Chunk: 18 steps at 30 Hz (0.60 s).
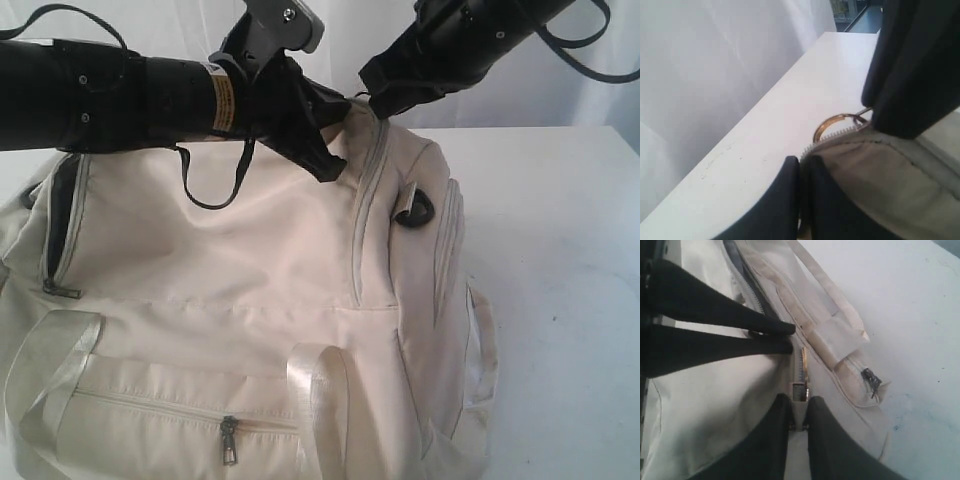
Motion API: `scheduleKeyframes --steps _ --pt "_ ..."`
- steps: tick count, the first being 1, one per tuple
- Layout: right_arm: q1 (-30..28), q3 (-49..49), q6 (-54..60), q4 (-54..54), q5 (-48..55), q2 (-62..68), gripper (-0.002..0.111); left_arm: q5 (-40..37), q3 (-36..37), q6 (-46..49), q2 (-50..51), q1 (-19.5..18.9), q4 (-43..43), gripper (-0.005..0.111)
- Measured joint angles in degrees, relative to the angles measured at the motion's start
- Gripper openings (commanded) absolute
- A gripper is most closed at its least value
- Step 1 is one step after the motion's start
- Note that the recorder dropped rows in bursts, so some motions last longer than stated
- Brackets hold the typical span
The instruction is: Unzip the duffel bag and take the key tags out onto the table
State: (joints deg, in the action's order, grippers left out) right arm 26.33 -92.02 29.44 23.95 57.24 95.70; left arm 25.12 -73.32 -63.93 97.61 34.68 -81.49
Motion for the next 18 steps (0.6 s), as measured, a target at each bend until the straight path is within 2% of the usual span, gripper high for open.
scheduleKeyframes --steps 13,18 --pt "0.0 0.0 -4.0 3.4 7.6 -1.2 0.0 -2.6 0.0 0.0 -0.3 0.0 1.1 0.0" --pt "3.4 4.9 -4.4 3.8 7.3 -2.3 0.0 -5.6 0.0 0.0 -0.6 0.0 1.1 0.0"
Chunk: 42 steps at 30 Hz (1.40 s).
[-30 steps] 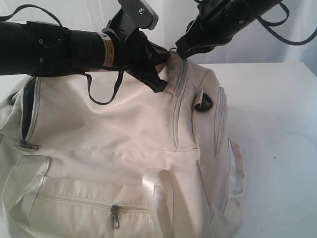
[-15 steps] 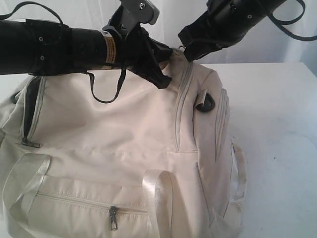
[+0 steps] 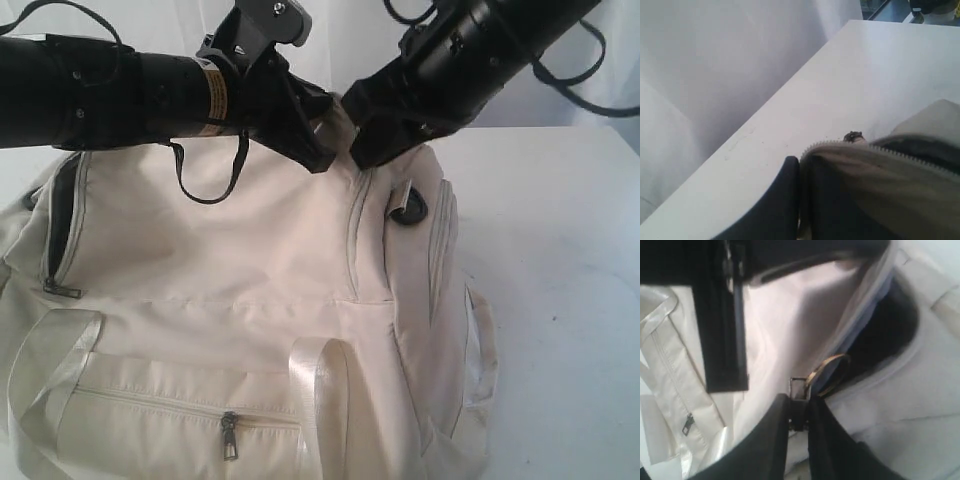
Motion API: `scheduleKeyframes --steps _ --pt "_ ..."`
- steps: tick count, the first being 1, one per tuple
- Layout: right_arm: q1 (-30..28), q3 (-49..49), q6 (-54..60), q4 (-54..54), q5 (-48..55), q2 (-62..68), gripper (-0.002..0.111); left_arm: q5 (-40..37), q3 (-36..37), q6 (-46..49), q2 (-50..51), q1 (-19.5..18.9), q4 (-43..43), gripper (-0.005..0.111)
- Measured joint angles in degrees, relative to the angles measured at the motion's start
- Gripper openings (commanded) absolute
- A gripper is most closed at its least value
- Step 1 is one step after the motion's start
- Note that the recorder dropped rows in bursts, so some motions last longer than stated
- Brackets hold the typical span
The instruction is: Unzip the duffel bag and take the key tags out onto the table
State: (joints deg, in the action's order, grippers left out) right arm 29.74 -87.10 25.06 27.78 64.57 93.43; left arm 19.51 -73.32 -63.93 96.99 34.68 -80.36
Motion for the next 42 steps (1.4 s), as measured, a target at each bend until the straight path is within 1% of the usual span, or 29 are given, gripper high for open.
scheduleKeyframes --steps 4,11,23,25,28,30,32,33,34,35,36,42 --pt "2.3 5.1 -1.0 1.5 -0.3 -0.8 0.0 -1.7 0.1 0.0 0.0 0.0 0.1 0.0" --pt "6.3 10.5 -1.4 2.0 -1.5 -5.1 0.0 -2.0 0.0 0.0 0.0 0.0 0.3 0.0" --pt "6.9 19.6 -4.6 1.7 -4.6 -12.2 0.0 -0.2 -0.9 0.0 -0.1 0.1 0.2 0.0" --pt "6.9 20.6 -5.0 1.7 -5.2 -13.2 0.004 0.3 -0.9 0.0 -0.1 0.2 0.0 0.0" --pt "6.9 21.8 -5.6 1.8 -5.5 -14.3 0.018 0.6 -0.9 0.0 -0.1 0.5 0.0 0.0" --pt "6.9 22.3 -5.9 3.1 -4.4 -14.8 0.032 0.3 -1.1 0.0 -0.1 0.5 0.0 0.0" --pt "7.4 23.3 -6.0 5.3 1.7 -15.3 0.048 -2.7 -1.6 0.0 -0.1 -0.1 0.3 0.0" --pt "7.9 23.6 -6.0 6.5 3.7 -15.4 0.055 -3.5 -1.8 0.0 -0.1 -0.6 0.6 0.0" --pt "8.0 23.7 -6.0 7.3 4.5 -15.5 0.058 -4.1 -1.8 -0.1 -0.1 -0.7 0.7 0.0" --pt "8.0 23.7 -6.0 7.7 4.9 -15.5 0.06 -4.5 -1.8 -0.1 -0.1 -0.8 0.9 0.0" --pt "8.0 23.7 -6.0 7.8 5.0 -15.7 0.06 -4.6 -1.8 -0.1 -0.1 -0.8 1.0 0.0" --pt "8.0 23.4 -6.0 8.0 5.2 -15.7 0.055 -4.7 -1.8 -0.2 -0.1 -0.7 1.1 0.0"
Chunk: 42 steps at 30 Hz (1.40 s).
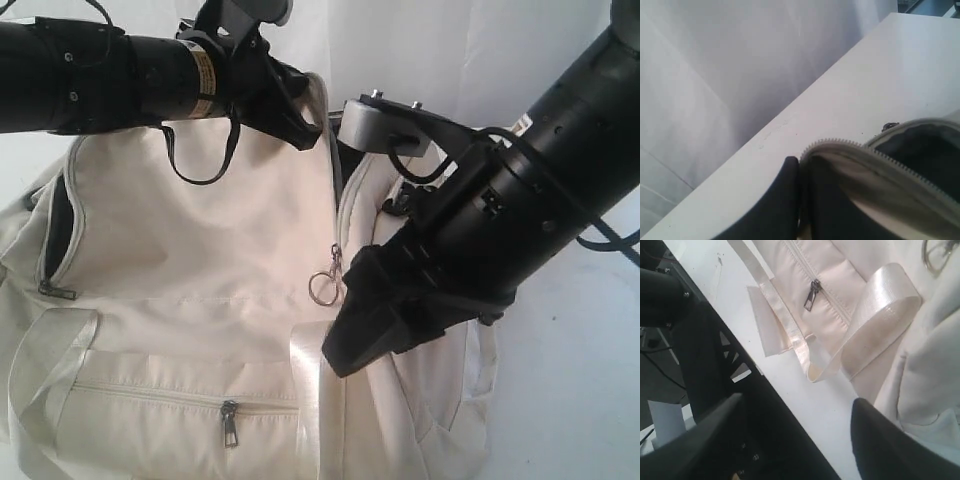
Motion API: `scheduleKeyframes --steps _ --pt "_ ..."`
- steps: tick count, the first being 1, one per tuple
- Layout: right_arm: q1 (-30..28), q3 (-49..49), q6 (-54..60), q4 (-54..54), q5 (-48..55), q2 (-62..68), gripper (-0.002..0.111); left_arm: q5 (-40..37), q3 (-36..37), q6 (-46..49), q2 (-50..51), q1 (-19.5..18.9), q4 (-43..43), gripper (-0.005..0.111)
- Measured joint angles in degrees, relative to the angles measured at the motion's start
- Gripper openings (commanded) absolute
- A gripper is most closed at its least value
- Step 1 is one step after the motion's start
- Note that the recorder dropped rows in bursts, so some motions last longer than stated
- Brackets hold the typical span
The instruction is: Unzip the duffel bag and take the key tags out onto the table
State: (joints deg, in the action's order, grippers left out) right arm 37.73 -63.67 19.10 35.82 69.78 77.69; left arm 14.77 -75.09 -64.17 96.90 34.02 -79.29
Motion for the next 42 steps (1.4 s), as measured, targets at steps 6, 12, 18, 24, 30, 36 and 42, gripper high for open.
scheduleKeyframes --steps 6,12,18,24,30,36,42 --pt "0.0 -7.6 0.0 -4.4 0.1 -1.2 0.054 0.8 0.4 -4.2 -2.1 0.0 -2.4 0.0" --pt "0.0 -14.4 0.1 -16.1 -12.7 -3.8 0.054 6.6 3.2 -17.3 -7.6 0.0 -12.4 0.0" --pt "0.0 -14.7 1.0 -21.2 -25.2 -3.1 0.054 19.0 4.1 -29.7 -10.5 -0.2 -19.0 0.0" --pt "0.0 -14.7 2.9 -25.9 -25.8 -1.5 0.054 30.4 4.1 -36.2 -11.4 -0.2 -20.0 0.0" --pt "0.0 -14.8 5.1 -29.5 -20.5 -1.9 0.054 36.4 4.8 -41.6 -11.5 -0.7 -20.5 0.0" --pt "0.0 -14.8 5.3 -33.1 -31.2 -5.8 0.054 45.9 10.5 -43.4 -11.6 -0.5 -20.2 0.0" --pt "0.0 -15.0 4.1 -34.0 -34.5 -6.8 0.054 48.7 17.6 -43.6 -11.7 -0.3 -20.4 0.0"
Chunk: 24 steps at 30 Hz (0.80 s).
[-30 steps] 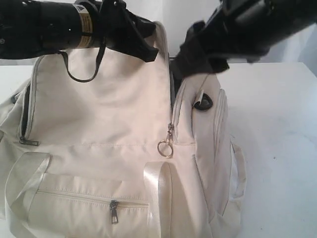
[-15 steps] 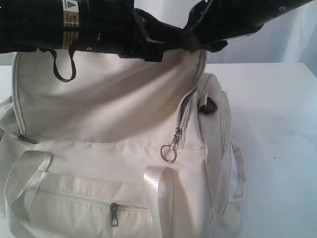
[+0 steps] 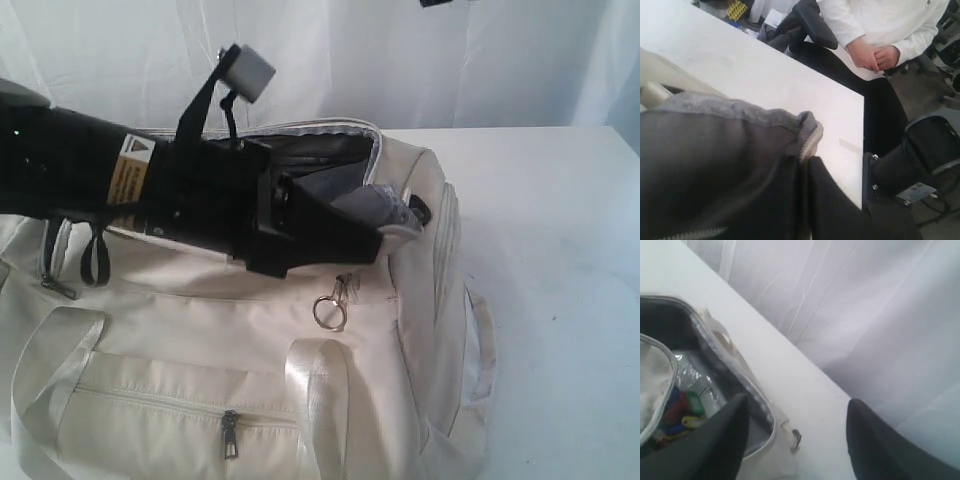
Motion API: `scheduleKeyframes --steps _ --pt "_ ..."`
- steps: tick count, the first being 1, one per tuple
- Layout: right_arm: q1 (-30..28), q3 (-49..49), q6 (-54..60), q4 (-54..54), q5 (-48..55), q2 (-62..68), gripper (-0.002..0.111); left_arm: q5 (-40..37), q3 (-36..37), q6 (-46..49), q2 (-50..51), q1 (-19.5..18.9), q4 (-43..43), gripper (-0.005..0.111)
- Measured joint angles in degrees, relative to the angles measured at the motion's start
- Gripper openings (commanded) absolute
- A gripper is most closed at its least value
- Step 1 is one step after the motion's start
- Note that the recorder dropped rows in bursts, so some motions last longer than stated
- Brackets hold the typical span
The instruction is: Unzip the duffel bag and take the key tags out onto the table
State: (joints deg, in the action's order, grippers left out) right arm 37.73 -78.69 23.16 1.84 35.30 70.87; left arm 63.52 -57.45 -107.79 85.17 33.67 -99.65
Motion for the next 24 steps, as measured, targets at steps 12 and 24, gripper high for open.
scheduleKeyframes --steps 12,24 --pt "0.0 0.0 -1.8 5.3 8.6 13.5 0.054 3.5 1.7 -0.2 0.0 0.0 -0.3 0.043" --pt "0.2 0.0 7.1 15.8 16.8 20.6 0.038 4.3 1.7 -1.4 -0.5 0.0 -0.3 0.05"
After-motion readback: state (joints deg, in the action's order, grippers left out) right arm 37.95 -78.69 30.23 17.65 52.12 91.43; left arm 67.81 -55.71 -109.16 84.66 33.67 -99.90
